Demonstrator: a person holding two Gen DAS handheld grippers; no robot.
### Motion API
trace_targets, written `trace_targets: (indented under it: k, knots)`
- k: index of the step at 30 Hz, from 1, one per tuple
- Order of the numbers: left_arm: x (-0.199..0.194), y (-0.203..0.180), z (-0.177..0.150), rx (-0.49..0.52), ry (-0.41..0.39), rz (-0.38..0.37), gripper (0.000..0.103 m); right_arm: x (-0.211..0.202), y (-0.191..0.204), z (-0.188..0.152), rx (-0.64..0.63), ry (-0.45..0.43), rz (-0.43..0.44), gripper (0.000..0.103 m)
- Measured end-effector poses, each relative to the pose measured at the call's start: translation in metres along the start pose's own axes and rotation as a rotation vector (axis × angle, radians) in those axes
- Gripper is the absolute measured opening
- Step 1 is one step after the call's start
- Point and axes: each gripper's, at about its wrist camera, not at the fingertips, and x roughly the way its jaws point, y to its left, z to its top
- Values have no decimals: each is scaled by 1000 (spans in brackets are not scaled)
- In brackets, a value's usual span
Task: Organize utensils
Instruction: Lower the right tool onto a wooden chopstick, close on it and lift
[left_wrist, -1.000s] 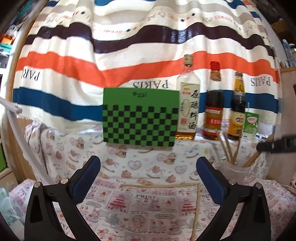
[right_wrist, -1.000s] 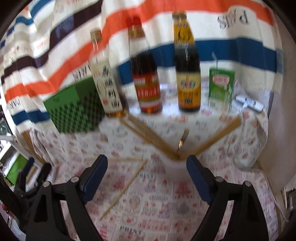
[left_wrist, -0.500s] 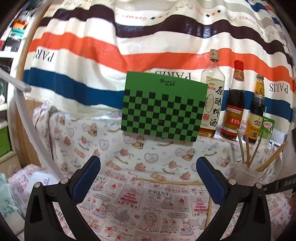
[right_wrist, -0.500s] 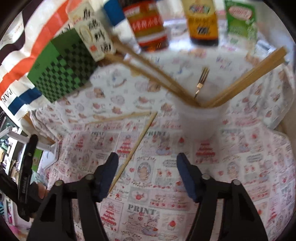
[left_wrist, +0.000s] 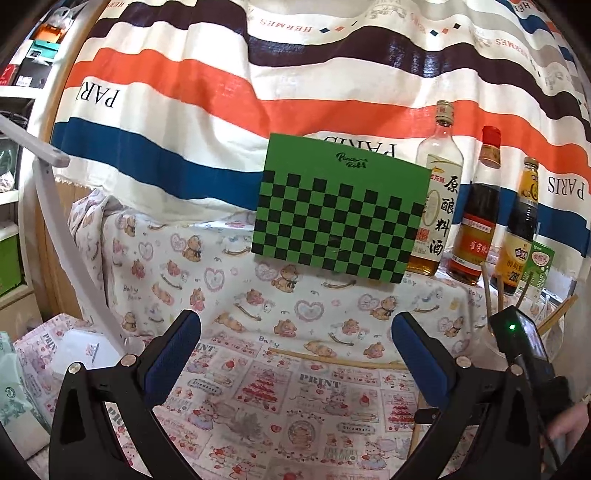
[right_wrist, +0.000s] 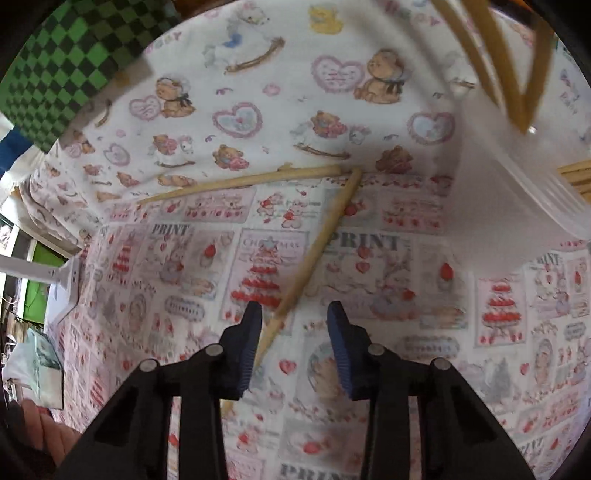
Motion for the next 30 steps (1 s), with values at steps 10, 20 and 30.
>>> trace_targets:
  k: [10, 20, 30]
  knots:
    - [4, -2, -4, 14, 24, -16, 103, 1, 8, -11, -84, -8, -121, 9]
    - [13, 2, -8, 5, 36, 17, 103, -27, -5, -37, -162, 50, -25, 16]
    - [9, -8, -8, 62, 21, 4, 103, -2, 9, 11, -174, 6, -68, 26]
